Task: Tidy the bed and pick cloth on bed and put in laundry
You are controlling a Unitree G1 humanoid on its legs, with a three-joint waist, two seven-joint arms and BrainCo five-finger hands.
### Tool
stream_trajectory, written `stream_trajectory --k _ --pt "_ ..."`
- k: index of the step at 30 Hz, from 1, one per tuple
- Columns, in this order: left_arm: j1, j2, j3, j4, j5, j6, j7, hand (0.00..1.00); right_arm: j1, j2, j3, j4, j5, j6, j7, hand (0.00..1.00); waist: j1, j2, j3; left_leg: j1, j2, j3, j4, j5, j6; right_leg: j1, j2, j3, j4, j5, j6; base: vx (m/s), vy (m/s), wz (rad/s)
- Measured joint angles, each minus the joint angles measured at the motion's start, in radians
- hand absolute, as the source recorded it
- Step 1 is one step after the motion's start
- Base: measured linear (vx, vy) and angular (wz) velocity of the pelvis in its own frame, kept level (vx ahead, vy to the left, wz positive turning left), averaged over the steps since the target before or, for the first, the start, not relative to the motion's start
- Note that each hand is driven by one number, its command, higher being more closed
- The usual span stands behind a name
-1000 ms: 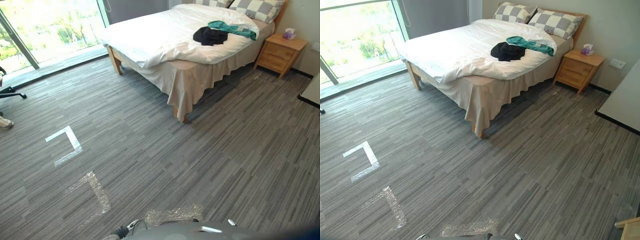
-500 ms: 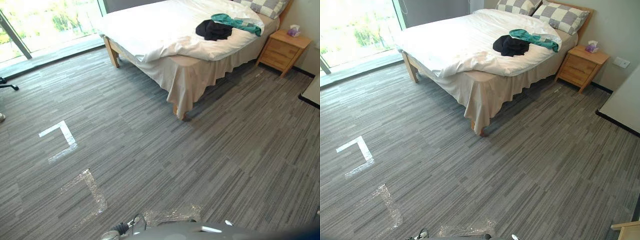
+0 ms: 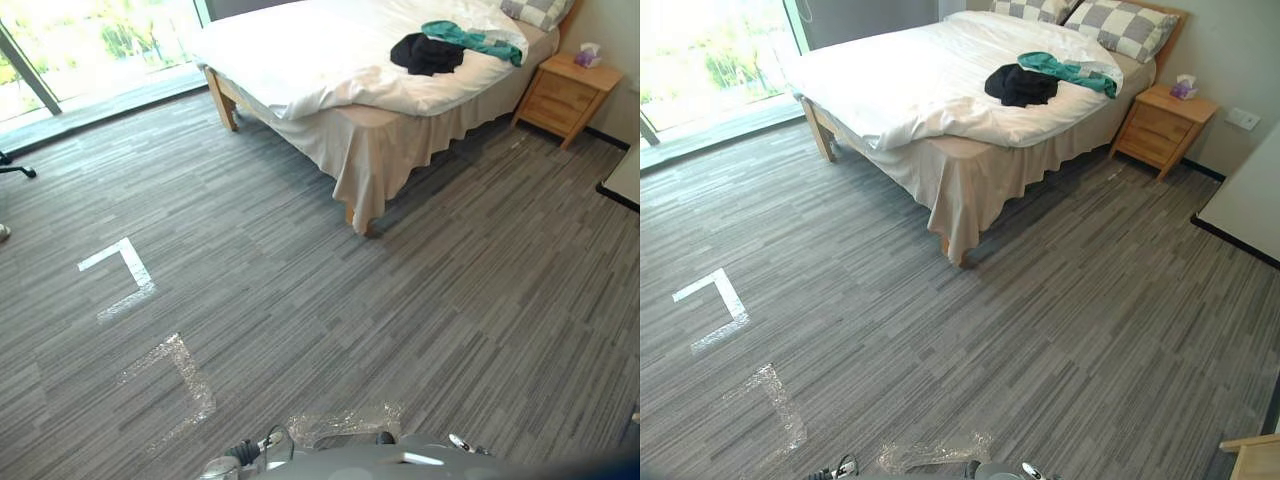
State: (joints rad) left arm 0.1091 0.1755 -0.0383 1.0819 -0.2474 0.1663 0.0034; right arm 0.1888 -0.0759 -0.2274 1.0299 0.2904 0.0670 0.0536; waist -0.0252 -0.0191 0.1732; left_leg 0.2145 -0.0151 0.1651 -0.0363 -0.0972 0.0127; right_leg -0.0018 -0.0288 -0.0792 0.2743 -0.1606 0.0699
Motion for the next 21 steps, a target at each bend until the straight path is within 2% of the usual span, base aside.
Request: stream_trajectory --k 1,4,8,11,12,13,14,16,17,18,19,20,21 --pt "-0.001 0.003 0.0 0.0 0.0 0.001 -0.001 0.0 -0.001 0.005 0.0 -0.005 0.0 -0.003 -0.005 0.0 -0.003 -0.01 0.011 0.01 -0.005 0.01 -0.002 0.0 0.0 -0.002 -0.009 -0.019 0.011 -0.009 -0.011 -0.04 0.014 -0.19" --pt "0.002 0.006 0.001 0.001 0.001 0.006 -0.002 0.0 -0.007 0.011 -0.002 -0.011 0.022 -0.006 -0.016 0.0 -0.018 -0.005 0.02 0.017 -0.003 0.025 -0.003 -0.002 -0.002 0.011 -0.006 -0.023 -0.02 -0.001 -0.026 -0.01 0.014 -0.12" --pt "0.0 0.005 0.003 -0.001 0.002 0.005 -0.002 0.0 -0.007 0.017 -0.025 -0.007 0.043 -0.006 -0.019 0.0 -0.013 0.002 0.025 0.02 0.026 0.065 -0.001 -0.009 -0.014 0.066 0.031 -0.019 -0.174 0.082 -0.045 0.01 0.006 -0.19" --pt "-0.001 0.004 0.007 -0.001 0.002 0.002 -0.002 0.0 -0.033 0.016 -0.025 -0.002 0.054 -0.007 -0.019 0.0 -0.012 0.012 0.038 0.026 0.044 0.135 -0.003 -0.017 -0.027 0.075 0.053 -0.025 -0.238 0.132 -0.039 -0.01 -0.023 -0.62" --pt "-0.001 0.003 0.008 0.0 0.002 0.0 -0.002 0.0 -0.04 0.016 -0.026 -0.001 0.059 -0.007 -0.018 0.0 -0.013 0.015 0.044 0.033 0.051 0.158 -0.004 -0.019 -0.03 0.065 0.054 -0.04 -0.222 0.128 -0.035 -0.03 -0.053 -0.82" --pt "-0.004 0.0 0.009 0.0 0.002 -0.003 -0.001 0.0 -0.041 0.015 -0.028 -0.002 0.063 -0.007 -0.018 0.0 -0.012 0.019 0.051 0.043 0.059 0.18 -0.009 -0.019 -0.03 0.037 0.053 -0.078 -0.173 0.109 -0.016 -0.05 -0.073 -0.92" --pt "-0.007 -0.003 0.024 0.001 0.004 -0.004 0.0 0.0 -0.04 0.019 -0.045 -0.013 0.09 -0.009 -0.018 0.0 -0.01 0.022 0.06 0.057 0.072 0.215 -0.014 -0.027 -0.034 -0.034 0.028 -0.195 -0.057 0.057 -0.005 -0.04 -0.057 -0.83" --pt "-0.004 -0.005 0.042 0.001 0.005 -0.005 -0.001 0.0 -0.039 0.028 -0.053 -0.014 0.097 -0.009 -0.017 0.0 -0.005 0.018 0.063 0.069 0.088 0.24 -0.002 -0.044 -0.051 -0.073 -0.007 -0.253 -0.021 0.055 -0.011 0.02 -0.059 -0.6" --pt "-0.003 -0.006 0.05 0.001 0.009 -0.009 -0.001 0.0 -0.032 0.03 -0.065 -0.019 0.101 -0.012 -0.016 0.0 -0.003 0.014 0.065 0.073 0.112 0.257 0.037 -0.071 -0.074 -0.094 -0.038 -0.269 -0.028 0.066 -0.013 0.12 -0.131 -0.45" --pt "-0.003 -0.005 0.056 0.001 0.027 -0.016 -0.002 0.0 -0.028 0.036 -0.069 -0.021 0.101 -0.016 -0.017 0.0 0.005 0.007 0.069 0.085 0.129 0.264 0.066 -0.095 -0.099 -0.093 -0.065 -0.266 -0.058 0.104 -0.017 0.15 -0.169 -0.3" --pt "-0.003 -0.005 0.062 0.001 0.03 -0.018 -0.003 0.0 -0.025 0.038 -0.07 -0.022 0.102 -0.018 -0.017 0.0 0.009 0.004 0.069 0.088 0.136 0.263 0.075 -0.106 -0.105 -0.092 -0.076 -0.272 -0.064 0.131 -0.017 0.17 -0.242 -0.15" --pt "-0.005 -0.014 0.072 0.0 0.035 -0.021 -0.003 0.0 -0.022 0.036 -0.077 -0.021 0.118 -0.018 -0.015 0.0 0.009 0.017 0.067 0.095 0.179 0.261 0.099 -0.129 -0.13 -0.087 -0.051 -0.297 -0.042 0.116 -0.078 0.17 -0.242 0.05" --pt "-0.003 -0.019 0.072 0.0 0.038 -0.021 -0.003 0.0 -0.022 0.034 -0.081 -0.024 0.127 -0.018 -0.015 0.0 -0.002 0.028 0.062 0.096 0.205 0.259 0.096 -0.132 -0.138 -0.09 -0.032 -0.31 -0.027 0.085 -0.088 0.32 -0.348 0.17"
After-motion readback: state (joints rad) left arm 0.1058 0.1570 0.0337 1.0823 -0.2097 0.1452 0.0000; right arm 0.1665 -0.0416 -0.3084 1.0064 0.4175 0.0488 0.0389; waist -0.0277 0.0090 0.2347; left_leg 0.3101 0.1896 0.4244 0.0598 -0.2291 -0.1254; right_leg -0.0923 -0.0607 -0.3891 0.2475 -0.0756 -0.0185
